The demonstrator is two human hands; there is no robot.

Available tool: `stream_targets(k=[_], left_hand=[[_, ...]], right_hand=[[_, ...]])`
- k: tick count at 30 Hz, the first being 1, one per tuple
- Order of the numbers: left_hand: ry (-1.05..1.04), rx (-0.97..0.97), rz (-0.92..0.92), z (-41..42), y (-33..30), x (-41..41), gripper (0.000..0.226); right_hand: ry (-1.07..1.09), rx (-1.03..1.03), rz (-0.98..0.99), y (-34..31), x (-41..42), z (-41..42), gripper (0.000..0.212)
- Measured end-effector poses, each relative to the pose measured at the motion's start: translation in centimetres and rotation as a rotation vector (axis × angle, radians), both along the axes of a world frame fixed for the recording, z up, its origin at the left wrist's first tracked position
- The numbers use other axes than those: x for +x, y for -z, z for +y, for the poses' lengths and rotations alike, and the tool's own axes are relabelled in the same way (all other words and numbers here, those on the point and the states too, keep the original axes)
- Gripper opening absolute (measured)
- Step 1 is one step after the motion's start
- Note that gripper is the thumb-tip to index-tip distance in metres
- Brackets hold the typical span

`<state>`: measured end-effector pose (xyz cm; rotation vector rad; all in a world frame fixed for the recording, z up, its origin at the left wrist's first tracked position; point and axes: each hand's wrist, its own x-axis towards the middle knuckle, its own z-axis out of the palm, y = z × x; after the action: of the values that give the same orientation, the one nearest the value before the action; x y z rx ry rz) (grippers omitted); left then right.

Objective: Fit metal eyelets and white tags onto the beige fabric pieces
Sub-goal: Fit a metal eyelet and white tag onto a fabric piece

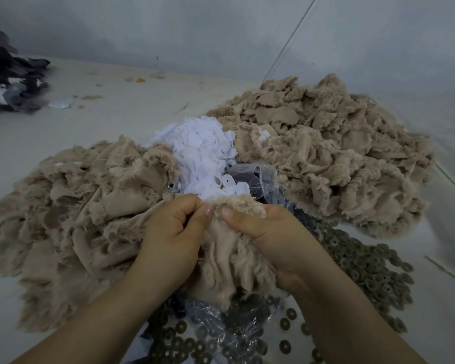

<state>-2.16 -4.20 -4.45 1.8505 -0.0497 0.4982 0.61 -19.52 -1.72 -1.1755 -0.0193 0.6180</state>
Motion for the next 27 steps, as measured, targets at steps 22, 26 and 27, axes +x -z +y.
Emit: stream_targets(k=[22,26,27], left_hand=[[0.072,-0.007,0.088,0.0,0.3,-0.1,0.037],[0.166,0.258,-0.060,0.4,-1.2,-0.3,0.016],[0.258,0.310,-0.102,0.8,-1.5,-0.3,0.030]], right_hand=[[0.096,0.016,0.092,0.3,0.4,0.3,0.029],[0.164,-0.071,0.012,0.8,0.5,0.4,0.032],[0.166,-0.041,0.040,0.8,0.5,0.5,0.033]])
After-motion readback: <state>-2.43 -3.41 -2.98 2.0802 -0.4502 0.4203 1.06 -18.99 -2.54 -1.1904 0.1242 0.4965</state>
